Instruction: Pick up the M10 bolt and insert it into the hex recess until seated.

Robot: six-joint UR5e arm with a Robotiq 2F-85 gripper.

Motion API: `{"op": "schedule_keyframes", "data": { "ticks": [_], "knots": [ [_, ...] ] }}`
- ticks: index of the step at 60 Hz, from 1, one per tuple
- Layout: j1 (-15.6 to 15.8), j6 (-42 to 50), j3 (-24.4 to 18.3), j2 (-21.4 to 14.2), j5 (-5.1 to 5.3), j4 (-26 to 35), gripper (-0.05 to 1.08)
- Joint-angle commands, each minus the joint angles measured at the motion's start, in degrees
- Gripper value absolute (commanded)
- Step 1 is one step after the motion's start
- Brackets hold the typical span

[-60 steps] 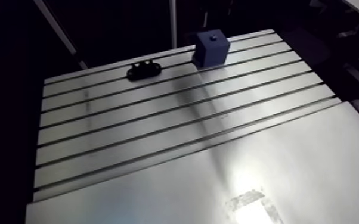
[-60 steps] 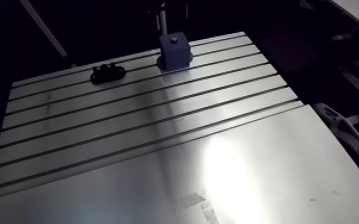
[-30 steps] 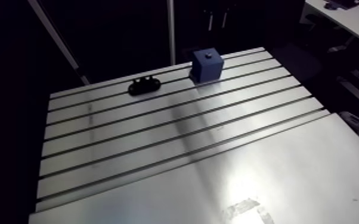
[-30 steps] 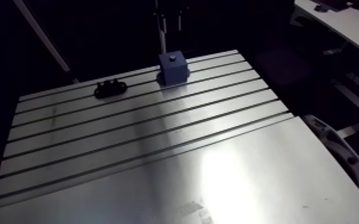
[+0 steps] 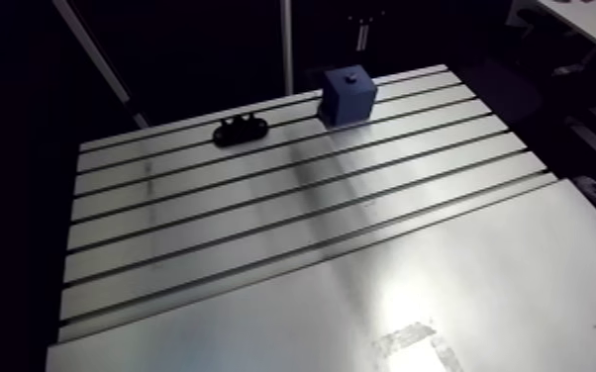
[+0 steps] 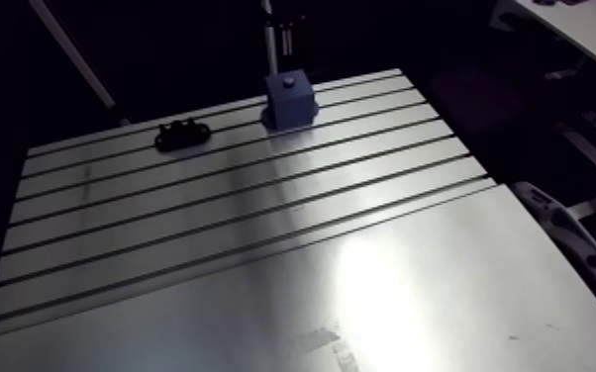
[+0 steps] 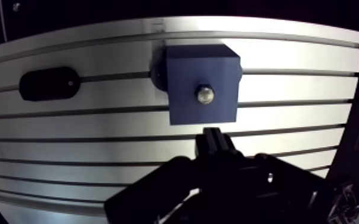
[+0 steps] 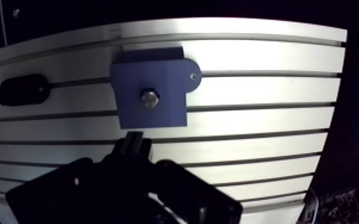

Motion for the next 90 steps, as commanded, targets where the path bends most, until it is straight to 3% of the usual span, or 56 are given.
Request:
{"op": "schedule_keyframes", "data": {
  "ticks": [1, 25, 90],
  "knots": [
    [0.07, 0.03, 1.15, 0.88, 0.02, -3.49, 1.08],
    [-0.09, 0.03, 3.67, 1.08, 0.02, -6.54, 1.08],
    [-0.47, -0.15, 4.50, 2.66, 0.28, -9.81, 1.08]
  ]
}}
